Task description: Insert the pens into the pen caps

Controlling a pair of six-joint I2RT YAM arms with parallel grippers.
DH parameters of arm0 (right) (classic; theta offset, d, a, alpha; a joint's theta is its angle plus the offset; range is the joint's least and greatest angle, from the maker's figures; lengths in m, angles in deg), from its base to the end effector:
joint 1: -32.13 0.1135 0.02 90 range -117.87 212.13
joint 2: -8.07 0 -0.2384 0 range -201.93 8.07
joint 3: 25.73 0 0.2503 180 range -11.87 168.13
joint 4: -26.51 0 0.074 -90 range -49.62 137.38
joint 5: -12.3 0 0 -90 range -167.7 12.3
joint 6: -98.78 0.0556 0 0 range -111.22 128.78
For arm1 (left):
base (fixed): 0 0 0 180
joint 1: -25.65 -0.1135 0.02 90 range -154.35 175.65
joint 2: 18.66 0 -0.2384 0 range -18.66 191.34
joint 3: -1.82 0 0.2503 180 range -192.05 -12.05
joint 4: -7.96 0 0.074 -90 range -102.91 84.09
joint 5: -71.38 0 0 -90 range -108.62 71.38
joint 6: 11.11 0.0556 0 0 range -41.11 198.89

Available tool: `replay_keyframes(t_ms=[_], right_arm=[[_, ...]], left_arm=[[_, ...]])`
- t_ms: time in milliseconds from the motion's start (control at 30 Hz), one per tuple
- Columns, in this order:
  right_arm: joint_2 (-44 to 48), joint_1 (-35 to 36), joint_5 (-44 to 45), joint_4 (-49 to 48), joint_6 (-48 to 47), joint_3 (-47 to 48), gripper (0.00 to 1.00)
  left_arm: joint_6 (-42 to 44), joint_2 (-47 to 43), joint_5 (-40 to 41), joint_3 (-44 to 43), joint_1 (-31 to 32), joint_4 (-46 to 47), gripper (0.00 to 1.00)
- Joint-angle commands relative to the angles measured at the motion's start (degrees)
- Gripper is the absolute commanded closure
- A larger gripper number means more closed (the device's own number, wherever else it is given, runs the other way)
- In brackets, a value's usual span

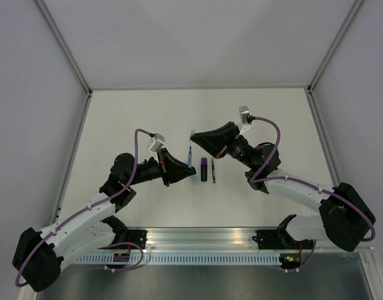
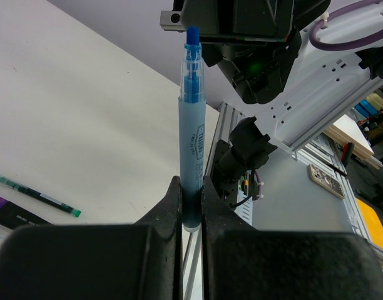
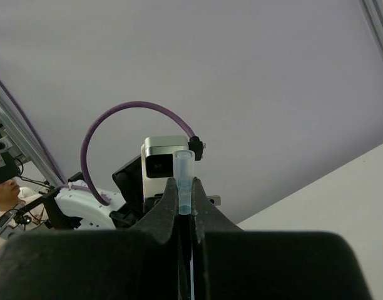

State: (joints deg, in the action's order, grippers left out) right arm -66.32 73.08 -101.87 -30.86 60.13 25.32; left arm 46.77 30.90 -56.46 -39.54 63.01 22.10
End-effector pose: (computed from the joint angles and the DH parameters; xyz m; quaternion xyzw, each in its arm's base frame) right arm 0.2034 0.2066 0.3137 -0.1425 0.4737 0.6908 0.5274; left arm 0.1624 -0.1669 0.2714 0.2695 0.6217 -0.5788 0.4537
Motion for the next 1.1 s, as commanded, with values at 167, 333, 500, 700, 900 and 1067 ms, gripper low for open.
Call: replay_keyframes(t_ms=[167, 333, 500, 700, 900, 1067], right_arm=[[-1.72, 0.36, -2.38, -4.87, -1.43, 0.25, 1.0], [-2.07, 0.53, -2.99, -5.48, -1.43, -0.62, 1.0], [-1.81, 0.71, -3.78, -5.75, -1.43, -1.68, 1.0], [-1.37, 2.03, -3.35, -6.19, -2.31, -3.26, 1.0], [-1.46, 3.26, -3.43, -4.43, -3.54, -4.14, 1.0], [0.3, 4.31, -3.43, -0.67, -8.01, -5.46, 1.0]], left_arm=[[0.65, -0.78, -1.44, -2.22, 0.25, 2.66, 0.98], [0.65, -0.96, -1.35, -2.22, 0.25, 2.58, 0.98], [0.74, -1.31, -1.09, -2.22, 0.25, 2.31, 0.98], [0.83, -2.19, -0.13, -1.7, 0.25, 2.4, 0.98], [0.83, -3.86, 0.66, -1.43, 0.25, 2.05, 0.98], [0.83, -4.12, 1.37, -1.43, 0.25, 1.61, 0.98]])
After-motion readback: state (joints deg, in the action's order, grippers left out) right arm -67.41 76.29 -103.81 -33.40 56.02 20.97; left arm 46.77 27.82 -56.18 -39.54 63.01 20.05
